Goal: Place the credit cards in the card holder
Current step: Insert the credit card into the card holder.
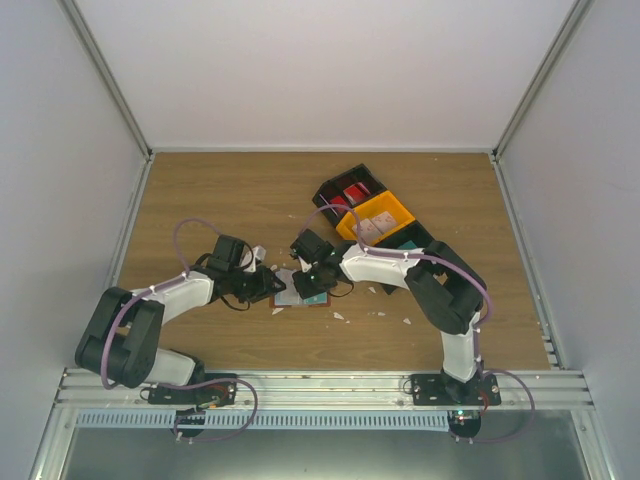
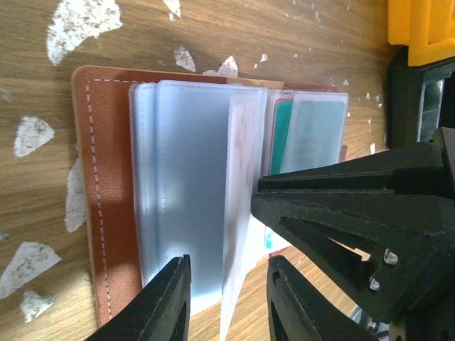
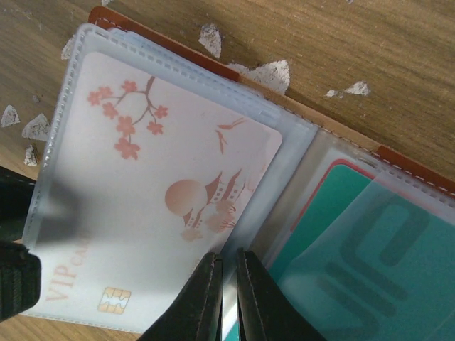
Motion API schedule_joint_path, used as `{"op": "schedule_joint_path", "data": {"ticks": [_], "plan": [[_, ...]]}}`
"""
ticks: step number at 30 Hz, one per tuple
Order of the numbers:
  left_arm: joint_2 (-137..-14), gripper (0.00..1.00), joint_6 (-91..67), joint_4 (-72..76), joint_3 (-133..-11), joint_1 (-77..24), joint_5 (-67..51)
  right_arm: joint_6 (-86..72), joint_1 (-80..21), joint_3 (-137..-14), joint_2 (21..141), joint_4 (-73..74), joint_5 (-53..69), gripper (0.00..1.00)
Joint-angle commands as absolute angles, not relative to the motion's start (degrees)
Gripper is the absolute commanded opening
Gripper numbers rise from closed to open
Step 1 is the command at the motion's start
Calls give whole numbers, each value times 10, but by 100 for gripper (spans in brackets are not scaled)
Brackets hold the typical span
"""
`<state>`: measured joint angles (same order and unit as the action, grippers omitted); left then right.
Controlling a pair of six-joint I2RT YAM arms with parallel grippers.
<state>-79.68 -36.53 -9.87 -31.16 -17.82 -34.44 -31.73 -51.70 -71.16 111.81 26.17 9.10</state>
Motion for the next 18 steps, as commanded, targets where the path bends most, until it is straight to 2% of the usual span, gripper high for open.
{"op": "schedule_joint_path", "data": {"ticks": [1,9,13,18], "plan": [[-803,33,-356,-62,-306,-173,-377,-312,-521,-706,1149,290,73,9],[-831,33,-341,-19,-310,-174,-461,-330,-521,-689,1096,265,51,10],[-847,34,-332,-15,-321,-175,-479,-358,-522,-663,1030,252,12,22],[-867,38,-330,-2,-333,-185,-499,-399,-516,-598,934,233,-50,30]]}}
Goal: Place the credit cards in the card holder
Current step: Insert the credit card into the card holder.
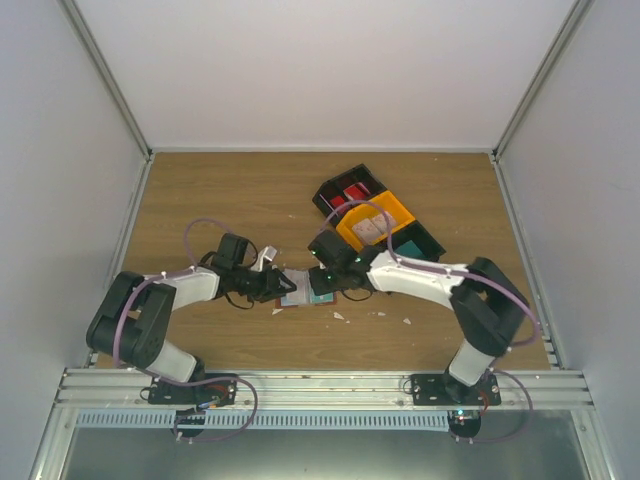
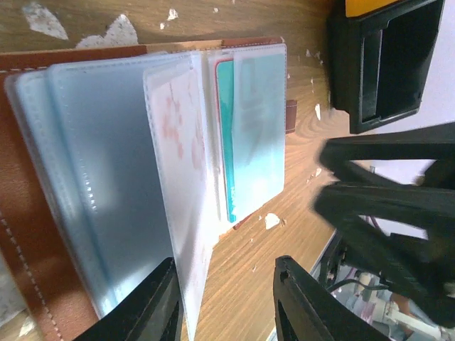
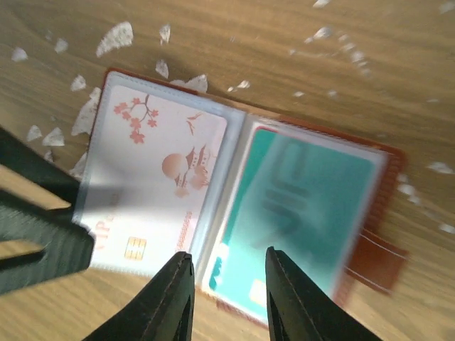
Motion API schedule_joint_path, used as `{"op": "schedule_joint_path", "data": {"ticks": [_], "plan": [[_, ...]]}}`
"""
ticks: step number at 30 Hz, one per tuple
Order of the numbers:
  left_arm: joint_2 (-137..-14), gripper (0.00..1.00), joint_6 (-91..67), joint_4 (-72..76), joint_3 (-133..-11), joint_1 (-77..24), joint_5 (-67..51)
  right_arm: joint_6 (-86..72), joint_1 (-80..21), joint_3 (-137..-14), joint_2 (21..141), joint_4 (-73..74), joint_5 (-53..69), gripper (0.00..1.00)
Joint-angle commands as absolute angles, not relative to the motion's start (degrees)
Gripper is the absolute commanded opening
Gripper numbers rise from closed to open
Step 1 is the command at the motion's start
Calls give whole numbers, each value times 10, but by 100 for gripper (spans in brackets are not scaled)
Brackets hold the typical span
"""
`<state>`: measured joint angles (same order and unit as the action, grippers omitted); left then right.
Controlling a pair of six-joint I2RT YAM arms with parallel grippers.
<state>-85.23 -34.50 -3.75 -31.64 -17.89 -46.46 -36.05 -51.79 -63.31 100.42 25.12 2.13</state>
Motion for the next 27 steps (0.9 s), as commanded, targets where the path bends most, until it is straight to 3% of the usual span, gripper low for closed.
{"op": "schedule_joint_path", "data": {"ticks": [1,8,13,20,27], "plan": [[-873,38,-331,-1,-338,-192,-503,-405,-513,-588,916,234,-59,31],[-906,41,-341,15,-388,-240,-501,-421,-479,-537,827,254,-103,33],[-952,53,-339,5,-431,-278,-462,-419,-446,-508,784,257,-105,35],[-1008,57,-342,-17,-457,-289,-427,-417,-423,-487,760,258,-96,35],[-952,58,-336,-24,-453,-289,-412,-363,-397,-502,740,281,-96,38]]}}
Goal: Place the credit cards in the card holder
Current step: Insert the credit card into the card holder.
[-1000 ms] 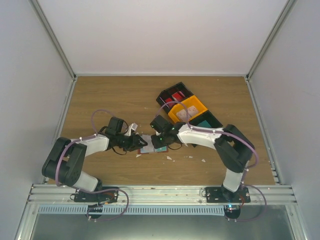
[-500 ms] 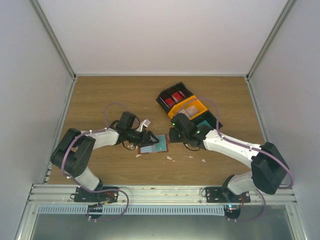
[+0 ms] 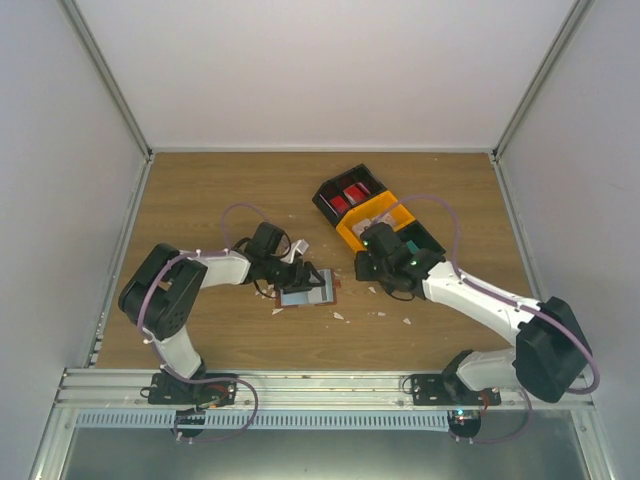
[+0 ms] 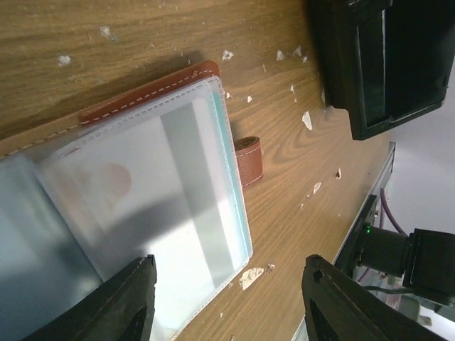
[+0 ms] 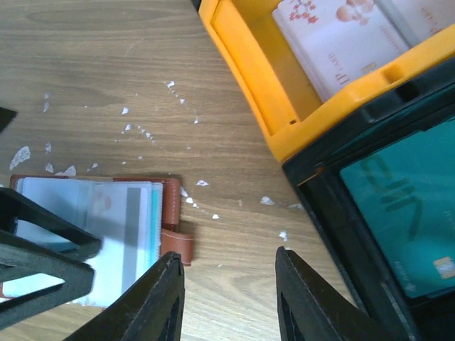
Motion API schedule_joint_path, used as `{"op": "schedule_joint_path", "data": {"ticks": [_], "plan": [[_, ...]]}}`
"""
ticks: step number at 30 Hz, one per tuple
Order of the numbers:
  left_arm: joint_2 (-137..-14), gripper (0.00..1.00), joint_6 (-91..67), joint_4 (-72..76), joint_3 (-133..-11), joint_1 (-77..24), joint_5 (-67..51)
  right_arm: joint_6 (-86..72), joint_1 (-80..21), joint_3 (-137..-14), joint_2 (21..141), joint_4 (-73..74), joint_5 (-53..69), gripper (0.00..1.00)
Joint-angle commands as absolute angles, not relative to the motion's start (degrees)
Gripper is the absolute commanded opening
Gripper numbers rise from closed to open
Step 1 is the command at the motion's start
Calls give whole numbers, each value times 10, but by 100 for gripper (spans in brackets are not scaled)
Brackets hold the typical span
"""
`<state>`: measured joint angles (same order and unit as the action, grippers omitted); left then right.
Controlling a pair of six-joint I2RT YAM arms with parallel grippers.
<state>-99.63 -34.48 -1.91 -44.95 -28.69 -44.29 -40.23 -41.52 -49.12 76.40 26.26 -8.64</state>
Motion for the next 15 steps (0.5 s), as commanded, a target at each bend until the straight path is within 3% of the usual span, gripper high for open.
{"op": "schedule_joint_path", "data": {"ticks": [1,11,15], "plan": [[-938,59,-335,-27,-453,-289,-405,-346,-389,-508,738,288,-96,40],[-778,66,-350,-35,-412,-287,-268,-233,-257,-558,790,380,-49,50],[-714,62,-376,-25,-387,-281,-200,-204,-235,-593,833,397,-32,55]]}}
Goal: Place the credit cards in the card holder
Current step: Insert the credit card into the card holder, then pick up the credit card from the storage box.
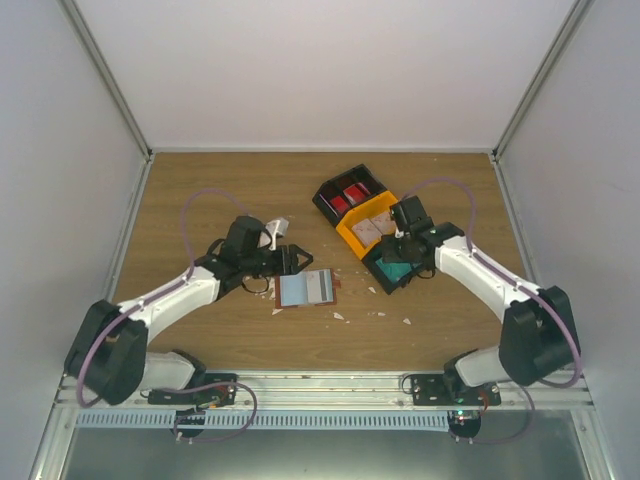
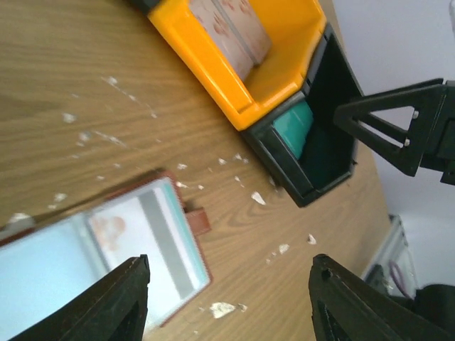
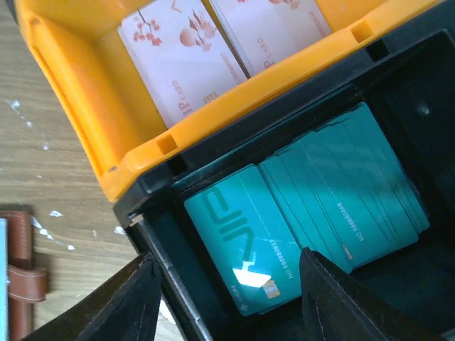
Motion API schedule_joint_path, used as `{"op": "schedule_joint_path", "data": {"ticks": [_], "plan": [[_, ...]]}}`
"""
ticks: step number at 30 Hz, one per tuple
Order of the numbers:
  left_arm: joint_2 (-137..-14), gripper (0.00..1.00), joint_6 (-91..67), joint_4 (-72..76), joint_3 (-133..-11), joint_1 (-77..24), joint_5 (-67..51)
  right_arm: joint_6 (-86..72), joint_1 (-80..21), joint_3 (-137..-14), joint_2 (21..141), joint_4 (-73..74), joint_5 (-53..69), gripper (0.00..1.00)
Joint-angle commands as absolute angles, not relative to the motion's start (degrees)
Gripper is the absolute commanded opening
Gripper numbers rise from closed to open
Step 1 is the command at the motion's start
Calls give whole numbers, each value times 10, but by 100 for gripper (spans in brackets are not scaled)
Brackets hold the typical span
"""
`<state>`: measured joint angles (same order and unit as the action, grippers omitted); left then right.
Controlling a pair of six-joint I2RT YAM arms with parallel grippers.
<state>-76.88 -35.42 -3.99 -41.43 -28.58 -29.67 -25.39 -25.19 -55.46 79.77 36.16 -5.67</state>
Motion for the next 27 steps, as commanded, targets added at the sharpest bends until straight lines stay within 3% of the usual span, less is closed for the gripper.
{"op": "schedule_joint_path", "data": {"ticks": [1,7,18,27], "plan": [[-693,61,-390,-10,-371,-282,-184,-196,-235,-609,843,402,-31,54],[-610,60,-405,48,-323,-280,-122,-164,-253,-755,924,409,-26,54],[-601,61,-408,38,-320,-271,-113,-94,-301,-1008,1165,373,-52,53],[-627,61,-422,35,-314,-269,-134,-72,-315,-1094,1289,350,-45,46]]}}
